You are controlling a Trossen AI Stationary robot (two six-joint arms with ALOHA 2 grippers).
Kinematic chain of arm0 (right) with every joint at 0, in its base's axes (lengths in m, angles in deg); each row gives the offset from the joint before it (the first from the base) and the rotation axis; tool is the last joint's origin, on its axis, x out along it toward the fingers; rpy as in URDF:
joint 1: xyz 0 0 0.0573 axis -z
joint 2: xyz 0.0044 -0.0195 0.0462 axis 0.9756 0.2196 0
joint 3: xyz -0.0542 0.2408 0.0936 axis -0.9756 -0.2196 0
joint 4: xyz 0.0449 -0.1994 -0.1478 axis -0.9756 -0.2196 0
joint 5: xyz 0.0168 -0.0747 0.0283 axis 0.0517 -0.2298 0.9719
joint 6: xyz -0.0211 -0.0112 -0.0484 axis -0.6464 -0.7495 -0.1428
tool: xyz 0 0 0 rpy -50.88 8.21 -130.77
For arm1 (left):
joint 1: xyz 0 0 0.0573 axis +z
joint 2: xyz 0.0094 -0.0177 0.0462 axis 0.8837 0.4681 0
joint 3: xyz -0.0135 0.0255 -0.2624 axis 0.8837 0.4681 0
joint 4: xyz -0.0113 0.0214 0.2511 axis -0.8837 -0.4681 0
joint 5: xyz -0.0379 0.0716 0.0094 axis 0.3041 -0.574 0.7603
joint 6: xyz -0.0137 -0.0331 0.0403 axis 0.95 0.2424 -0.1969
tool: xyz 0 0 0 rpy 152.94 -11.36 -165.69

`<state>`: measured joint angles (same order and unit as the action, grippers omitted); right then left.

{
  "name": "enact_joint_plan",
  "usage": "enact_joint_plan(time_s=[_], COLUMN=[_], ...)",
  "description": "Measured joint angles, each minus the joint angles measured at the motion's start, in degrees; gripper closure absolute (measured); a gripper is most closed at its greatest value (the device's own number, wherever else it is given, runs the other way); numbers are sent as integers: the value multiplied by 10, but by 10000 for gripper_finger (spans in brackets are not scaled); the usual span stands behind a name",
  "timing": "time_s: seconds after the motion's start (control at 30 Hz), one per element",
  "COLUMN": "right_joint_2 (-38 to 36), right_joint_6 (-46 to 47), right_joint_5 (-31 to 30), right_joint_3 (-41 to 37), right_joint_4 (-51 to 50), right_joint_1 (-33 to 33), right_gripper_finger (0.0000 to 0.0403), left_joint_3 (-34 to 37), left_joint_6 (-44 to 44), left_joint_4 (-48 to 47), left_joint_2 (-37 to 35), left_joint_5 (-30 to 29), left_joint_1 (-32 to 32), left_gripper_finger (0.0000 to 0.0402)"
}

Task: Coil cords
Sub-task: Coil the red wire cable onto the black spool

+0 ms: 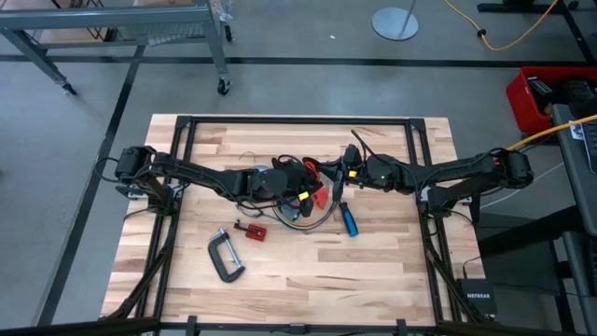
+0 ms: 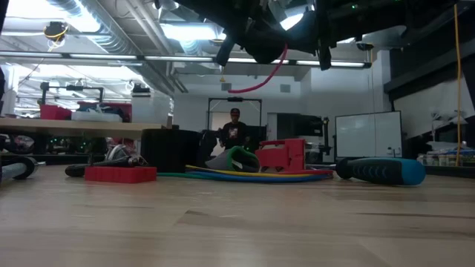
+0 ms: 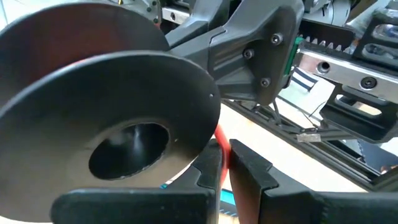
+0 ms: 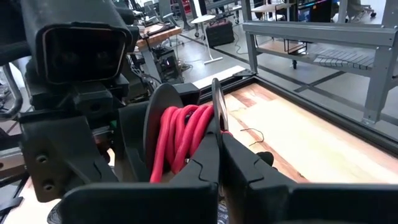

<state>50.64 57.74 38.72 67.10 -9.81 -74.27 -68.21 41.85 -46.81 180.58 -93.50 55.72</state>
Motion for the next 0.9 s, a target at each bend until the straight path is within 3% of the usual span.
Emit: enact_joint_plan(time_s=[0.43, 0.9], right_joint_2=[-1, -1], right_joint_6=[-2, -2], right_joint_5=[-4, 4], right_joint_3=[0, 0], right_joint_4=[-2, 6], right_joint_1=[0, 0], right_gripper_finger=[401, 401], left_joint_3=[0, 0], left_joint_6=[8, -49], left_joint_4=[-1, -30], left_joint_2=[1, 0], left_joint_5=[9, 24], left_joint_1=[-8, -9], left_gripper_finger=[384, 384])
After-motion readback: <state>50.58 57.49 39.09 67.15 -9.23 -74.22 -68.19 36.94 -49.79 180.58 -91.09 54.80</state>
